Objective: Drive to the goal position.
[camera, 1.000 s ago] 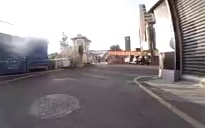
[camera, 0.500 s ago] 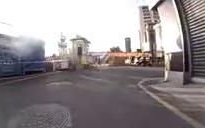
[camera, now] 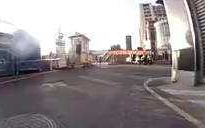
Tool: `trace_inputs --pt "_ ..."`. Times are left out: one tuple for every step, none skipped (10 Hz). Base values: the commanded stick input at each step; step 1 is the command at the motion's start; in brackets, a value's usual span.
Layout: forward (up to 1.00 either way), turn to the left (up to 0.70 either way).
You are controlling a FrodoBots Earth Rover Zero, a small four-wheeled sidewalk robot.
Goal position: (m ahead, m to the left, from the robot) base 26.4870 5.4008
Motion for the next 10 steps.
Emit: trace_inputs --pt "0.70 0.00" --pt "0.70 0.00" --pt "0.70 0.00" --pt "0.70 0.00" --pt "0.70 0.00" --pt "0.70 0.00" --pt "0.70 0.00" --pt "0.70 0.00" --pt "0.70 0.00" --pt "0.70 0.00"
